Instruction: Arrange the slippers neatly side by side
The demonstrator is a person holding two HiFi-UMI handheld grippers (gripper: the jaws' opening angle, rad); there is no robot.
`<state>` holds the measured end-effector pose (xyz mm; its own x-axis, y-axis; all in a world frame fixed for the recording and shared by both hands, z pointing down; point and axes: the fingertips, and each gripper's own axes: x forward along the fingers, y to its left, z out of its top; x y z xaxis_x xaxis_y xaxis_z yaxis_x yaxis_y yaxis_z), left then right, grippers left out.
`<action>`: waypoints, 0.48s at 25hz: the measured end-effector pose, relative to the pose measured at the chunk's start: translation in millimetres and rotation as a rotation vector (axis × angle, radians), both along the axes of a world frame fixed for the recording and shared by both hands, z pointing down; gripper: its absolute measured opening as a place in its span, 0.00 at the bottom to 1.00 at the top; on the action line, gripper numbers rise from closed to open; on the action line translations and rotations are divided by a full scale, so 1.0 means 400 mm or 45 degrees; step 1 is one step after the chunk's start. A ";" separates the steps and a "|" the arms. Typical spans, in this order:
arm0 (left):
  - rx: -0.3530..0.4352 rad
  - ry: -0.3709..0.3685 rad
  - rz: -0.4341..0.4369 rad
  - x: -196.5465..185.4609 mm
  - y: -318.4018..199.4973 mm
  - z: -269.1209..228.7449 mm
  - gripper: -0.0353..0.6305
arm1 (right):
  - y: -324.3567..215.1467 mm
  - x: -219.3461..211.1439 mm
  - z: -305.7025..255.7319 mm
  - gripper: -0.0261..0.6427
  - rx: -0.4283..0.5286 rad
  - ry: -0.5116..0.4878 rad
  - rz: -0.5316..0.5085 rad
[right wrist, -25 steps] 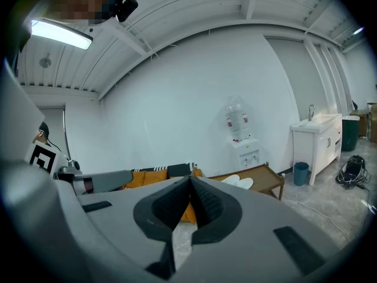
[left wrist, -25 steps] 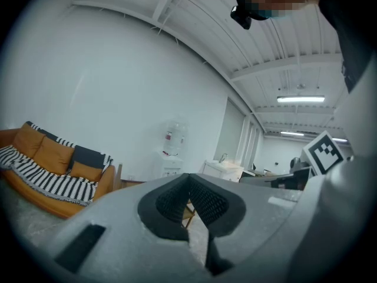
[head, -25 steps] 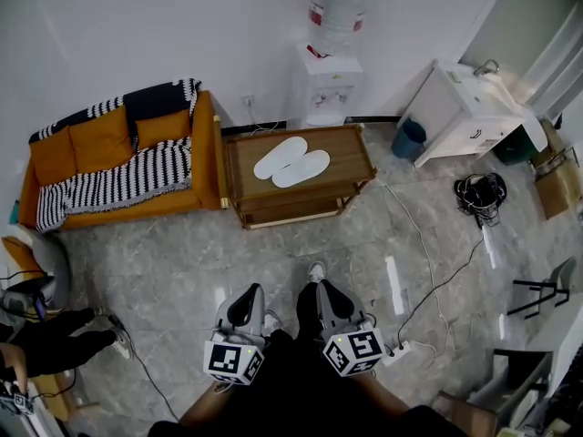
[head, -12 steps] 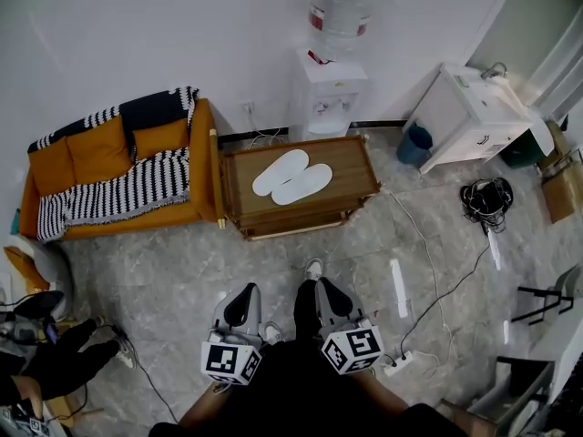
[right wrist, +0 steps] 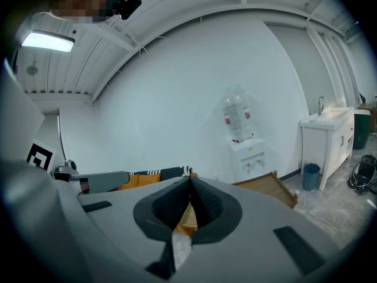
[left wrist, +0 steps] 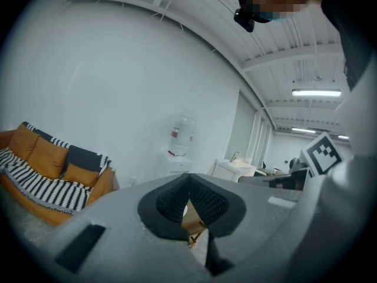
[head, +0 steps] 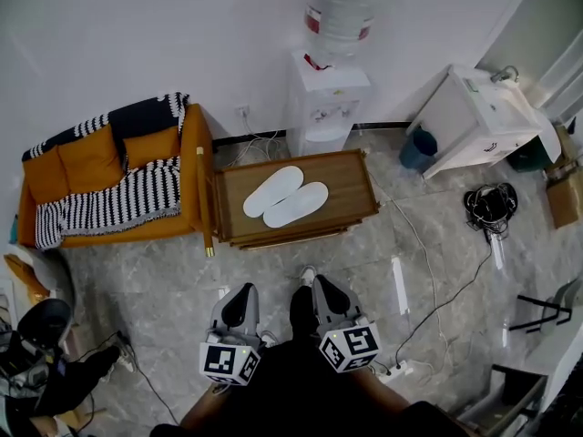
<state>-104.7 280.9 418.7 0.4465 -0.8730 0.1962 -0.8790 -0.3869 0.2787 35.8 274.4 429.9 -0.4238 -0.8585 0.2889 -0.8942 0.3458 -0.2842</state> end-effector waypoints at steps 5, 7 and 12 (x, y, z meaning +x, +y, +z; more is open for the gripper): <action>-0.014 -0.019 -0.023 0.057 -0.130 -0.012 0.07 | -0.137 0.053 0.001 0.06 -0.022 -0.022 -0.020; -0.026 -0.020 -0.038 0.082 -0.185 -0.015 0.07 | -0.191 0.077 0.005 0.06 -0.040 -0.027 -0.031; -0.046 -0.029 -0.082 0.148 -0.313 -0.014 0.07 | -0.325 0.137 0.022 0.06 -0.071 -0.033 -0.072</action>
<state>-45.7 155.5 413.1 0.3847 -0.8919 0.2376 -0.9080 -0.3194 0.2710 90.8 144.2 438.8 -0.4792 -0.8158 0.3239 -0.8658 0.3788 -0.3269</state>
